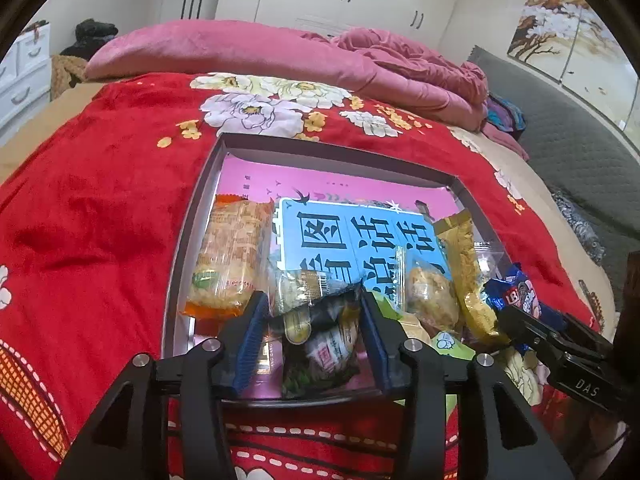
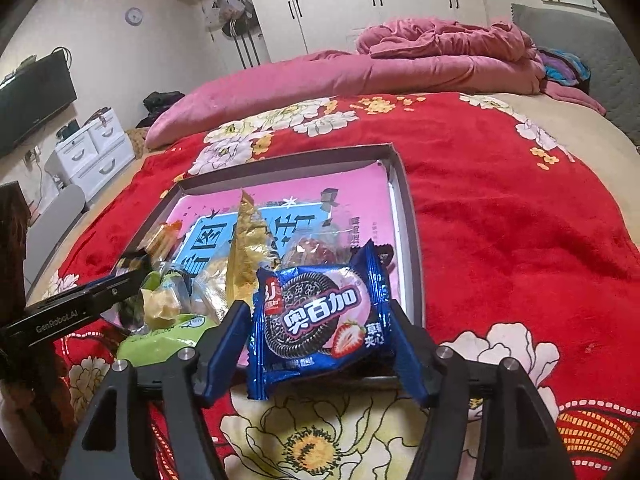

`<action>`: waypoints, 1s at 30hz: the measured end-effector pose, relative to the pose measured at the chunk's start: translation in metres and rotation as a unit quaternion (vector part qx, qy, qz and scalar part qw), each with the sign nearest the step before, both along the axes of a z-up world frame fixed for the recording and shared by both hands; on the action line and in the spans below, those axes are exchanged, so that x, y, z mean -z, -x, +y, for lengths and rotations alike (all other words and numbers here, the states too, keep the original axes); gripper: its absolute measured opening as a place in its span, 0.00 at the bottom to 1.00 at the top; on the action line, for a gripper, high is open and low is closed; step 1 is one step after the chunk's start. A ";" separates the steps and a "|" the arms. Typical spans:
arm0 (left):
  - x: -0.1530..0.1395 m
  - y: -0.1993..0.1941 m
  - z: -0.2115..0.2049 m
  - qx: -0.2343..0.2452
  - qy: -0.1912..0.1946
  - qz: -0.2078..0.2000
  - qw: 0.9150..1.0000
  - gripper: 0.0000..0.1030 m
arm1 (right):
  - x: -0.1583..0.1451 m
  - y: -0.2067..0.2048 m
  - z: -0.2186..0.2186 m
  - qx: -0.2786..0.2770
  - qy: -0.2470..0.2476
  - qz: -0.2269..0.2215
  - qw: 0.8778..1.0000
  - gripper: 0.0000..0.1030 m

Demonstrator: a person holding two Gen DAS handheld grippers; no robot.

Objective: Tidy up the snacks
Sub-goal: 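Open both tools to release the pea bag and Oreo pack in the tray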

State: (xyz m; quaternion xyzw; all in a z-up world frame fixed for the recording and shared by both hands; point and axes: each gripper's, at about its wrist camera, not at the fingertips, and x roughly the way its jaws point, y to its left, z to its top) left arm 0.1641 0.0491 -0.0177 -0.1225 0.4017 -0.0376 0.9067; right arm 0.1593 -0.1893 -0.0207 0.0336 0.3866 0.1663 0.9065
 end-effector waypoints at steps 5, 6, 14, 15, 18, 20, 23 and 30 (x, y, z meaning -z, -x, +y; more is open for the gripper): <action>-0.001 0.000 -0.001 0.000 -0.004 0.000 1.000 0.49 | 0.000 0.000 -0.003 0.005 0.006 -0.001 1.000 0.67; -0.001 0.001 -0.001 0.000 -0.003 0.000 1.000 0.50 | -0.001 0.001 -0.004 0.008 0.007 -0.002 1.000 0.67; -0.002 0.002 0.003 -0.003 -0.001 -0.002 1.000 0.59 | -0.004 0.003 -0.006 0.012 0.010 -0.010 1.000 0.69; -0.002 0.002 0.003 -0.004 0.000 -0.002 1.000 0.60 | -0.004 0.003 -0.006 0.011 0.010 -0.012 1.000 0.71; -0.004 0.003 0.005 -0.003 0.008 -0.004 1.000 0.63 | -0.007 0.004 -0.006 0.013 0.011 -0.022 1.000 0.71; -0.005 0.004 0.005 -0.002 0.012 -0.007 1.000 0.66 | -0.008 0.005 -0.008 0.016 0.012 -0.025 0.999 0.72; -0.006 0.005 0.004 -0.001 0.011 -0.009 1.000 0.68 | -0.011 0.007 -0.010 0.021 0.009 -0.033 0.999 0.76; -0.009 0.009 0.000 0.002 0.004 -0.016 1.000 0.73 | -0.014 0.008 -0.013 0.027 0.016 -0.039 0.999 0.78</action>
